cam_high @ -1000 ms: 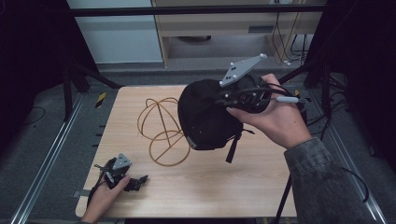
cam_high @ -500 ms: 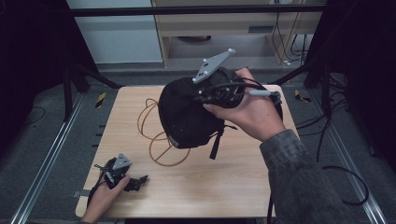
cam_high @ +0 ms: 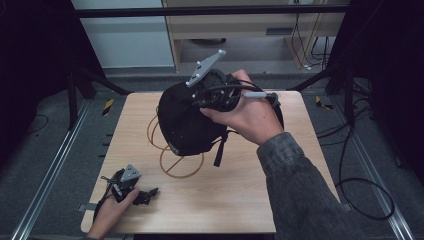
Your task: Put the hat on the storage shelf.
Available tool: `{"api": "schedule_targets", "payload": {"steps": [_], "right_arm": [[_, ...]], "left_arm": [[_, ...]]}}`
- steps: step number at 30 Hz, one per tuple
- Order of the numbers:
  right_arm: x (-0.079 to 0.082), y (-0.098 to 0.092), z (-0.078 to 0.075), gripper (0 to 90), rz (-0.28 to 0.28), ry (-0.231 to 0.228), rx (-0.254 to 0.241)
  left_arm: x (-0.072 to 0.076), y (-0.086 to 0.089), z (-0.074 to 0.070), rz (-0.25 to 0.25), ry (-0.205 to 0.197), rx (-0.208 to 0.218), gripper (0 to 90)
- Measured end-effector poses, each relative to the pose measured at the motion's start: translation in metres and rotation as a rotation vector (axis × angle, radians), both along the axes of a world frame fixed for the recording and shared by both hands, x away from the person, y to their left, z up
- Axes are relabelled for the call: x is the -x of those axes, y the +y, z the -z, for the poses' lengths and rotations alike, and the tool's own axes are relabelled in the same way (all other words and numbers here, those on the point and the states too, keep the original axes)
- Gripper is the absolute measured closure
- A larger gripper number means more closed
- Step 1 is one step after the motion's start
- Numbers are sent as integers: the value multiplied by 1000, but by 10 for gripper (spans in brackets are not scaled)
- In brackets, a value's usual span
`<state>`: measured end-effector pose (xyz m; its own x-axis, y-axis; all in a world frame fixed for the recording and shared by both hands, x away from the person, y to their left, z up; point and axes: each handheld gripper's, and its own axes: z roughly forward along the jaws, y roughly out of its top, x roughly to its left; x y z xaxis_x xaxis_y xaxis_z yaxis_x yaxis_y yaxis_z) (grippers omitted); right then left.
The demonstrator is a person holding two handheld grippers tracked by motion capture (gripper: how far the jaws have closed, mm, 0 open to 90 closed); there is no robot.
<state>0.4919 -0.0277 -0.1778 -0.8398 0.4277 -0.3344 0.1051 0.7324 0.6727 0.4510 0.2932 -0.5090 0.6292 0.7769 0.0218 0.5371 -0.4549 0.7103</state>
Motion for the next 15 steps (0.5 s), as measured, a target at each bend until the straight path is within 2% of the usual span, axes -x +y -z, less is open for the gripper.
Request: {"api": "schedule_targets", "payload": {"steps": [15], "right_arm": [[-12, 18, 1, 737, 1, 13, 10]], "left_arm": [[0, 0, 0, 0, -1, 0, 0]]}}
